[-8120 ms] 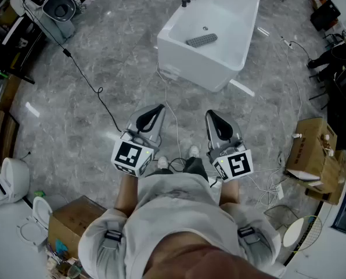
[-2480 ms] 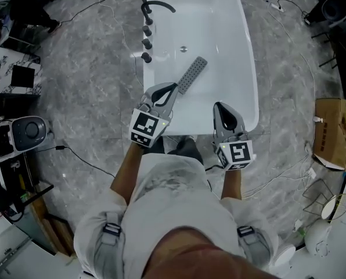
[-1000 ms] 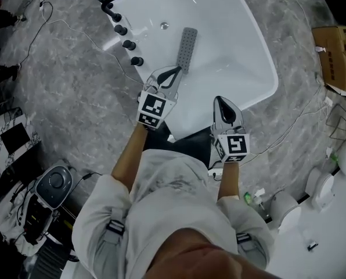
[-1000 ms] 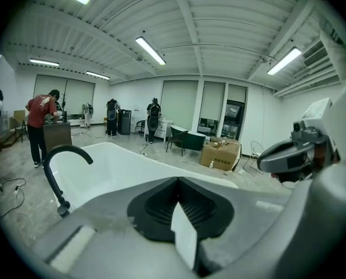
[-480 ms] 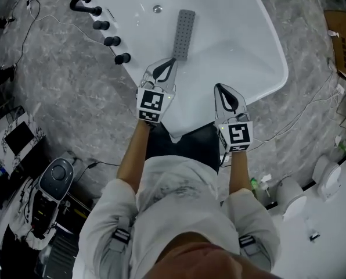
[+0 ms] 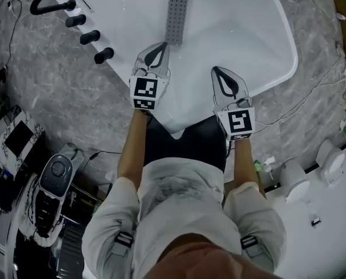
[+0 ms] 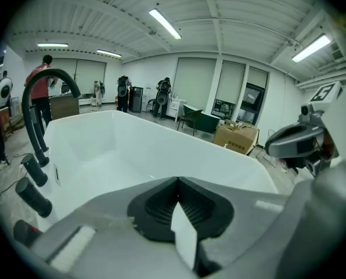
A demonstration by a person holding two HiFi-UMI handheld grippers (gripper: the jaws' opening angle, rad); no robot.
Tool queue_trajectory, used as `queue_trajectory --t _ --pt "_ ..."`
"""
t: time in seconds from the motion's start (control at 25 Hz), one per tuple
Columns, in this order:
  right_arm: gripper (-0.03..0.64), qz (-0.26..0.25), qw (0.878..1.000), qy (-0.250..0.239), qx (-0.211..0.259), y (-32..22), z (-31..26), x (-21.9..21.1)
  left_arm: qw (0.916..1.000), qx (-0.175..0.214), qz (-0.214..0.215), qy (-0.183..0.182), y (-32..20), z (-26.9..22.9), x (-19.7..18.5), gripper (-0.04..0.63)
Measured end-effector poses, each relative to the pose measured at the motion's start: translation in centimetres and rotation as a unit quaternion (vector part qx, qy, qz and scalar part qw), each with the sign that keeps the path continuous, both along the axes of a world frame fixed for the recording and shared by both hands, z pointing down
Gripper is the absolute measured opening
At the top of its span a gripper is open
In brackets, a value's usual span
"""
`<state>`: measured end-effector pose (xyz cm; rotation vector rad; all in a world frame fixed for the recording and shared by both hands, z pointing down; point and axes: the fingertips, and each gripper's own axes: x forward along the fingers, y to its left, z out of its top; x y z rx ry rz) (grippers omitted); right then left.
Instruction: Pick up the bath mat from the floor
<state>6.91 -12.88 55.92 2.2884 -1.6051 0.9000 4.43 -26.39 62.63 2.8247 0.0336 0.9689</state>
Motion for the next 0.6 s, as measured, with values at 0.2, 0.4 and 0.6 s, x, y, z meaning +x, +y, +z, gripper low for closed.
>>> queue_trajectory --t 0.2,0.4,0.6 --pt "0.002 -0.008 1.000 -0.004 -0.003 -1.0 3.2 0.9 0.9999 -0.007 0.001 -0.012 0.0 3.8 0.8 0.005" --pt "0.002 -0.018 1.000 -0.009 -0.018 -1.6 6.2 1.8 0.9995 -0.014 0.004 -0.027 0.4 7.3 1.3 0.005" --pt "0.002 -0.022 1.000 -0.006 -0.020 -2.4 9.2 3.1 0.9987 -0.022 0.005 -0.046 0.1 11.9 2.1 0.005"
